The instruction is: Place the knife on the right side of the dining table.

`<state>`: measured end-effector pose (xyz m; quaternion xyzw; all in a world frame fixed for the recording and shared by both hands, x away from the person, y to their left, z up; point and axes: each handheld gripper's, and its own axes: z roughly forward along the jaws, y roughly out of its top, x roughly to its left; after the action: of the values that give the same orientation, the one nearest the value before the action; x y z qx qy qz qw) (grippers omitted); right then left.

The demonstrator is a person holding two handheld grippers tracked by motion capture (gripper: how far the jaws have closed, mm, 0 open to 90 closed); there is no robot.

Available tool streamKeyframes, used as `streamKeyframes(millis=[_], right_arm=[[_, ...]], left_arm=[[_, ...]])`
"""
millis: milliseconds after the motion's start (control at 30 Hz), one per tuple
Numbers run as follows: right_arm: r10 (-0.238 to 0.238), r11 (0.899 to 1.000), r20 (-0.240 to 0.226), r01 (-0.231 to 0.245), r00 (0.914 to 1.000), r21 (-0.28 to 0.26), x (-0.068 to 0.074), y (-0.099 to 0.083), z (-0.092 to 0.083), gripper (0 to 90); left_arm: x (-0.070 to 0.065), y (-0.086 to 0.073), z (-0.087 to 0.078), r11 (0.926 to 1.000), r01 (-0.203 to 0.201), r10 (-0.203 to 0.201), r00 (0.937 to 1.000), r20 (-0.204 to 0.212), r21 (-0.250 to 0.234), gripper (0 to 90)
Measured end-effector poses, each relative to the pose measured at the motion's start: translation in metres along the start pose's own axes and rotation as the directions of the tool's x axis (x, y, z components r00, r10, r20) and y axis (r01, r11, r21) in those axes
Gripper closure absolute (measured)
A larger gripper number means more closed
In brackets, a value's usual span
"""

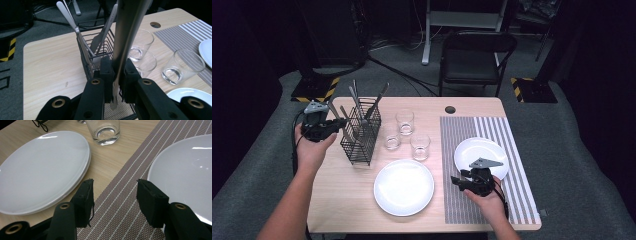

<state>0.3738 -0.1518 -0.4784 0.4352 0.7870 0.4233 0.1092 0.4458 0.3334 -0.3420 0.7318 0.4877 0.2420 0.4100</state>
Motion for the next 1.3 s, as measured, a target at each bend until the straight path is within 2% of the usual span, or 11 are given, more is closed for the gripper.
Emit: streamKeyframes(millis=[833, 1300], right_arm=[[0.001, 1.000, 0.000, -0.001, 1.0000, -0.001, 0.000, 0.000, 0.000, 47.1], [0.000, 1.000, 0.001, 0.000, 1.0000, -0.003, 0.000, 0.000, 0.000, 47.1]], left_arm=[[-0.013, 0.035, -0.024, 0.9980, -0.060, 0.061, 0.9981, 0.008, -0.020, 81.8], [-0.021, 0.047, -0.030, 0.9962, -0.084, 0.085, 0.9953, 0.046, -0.023, 81.9]])
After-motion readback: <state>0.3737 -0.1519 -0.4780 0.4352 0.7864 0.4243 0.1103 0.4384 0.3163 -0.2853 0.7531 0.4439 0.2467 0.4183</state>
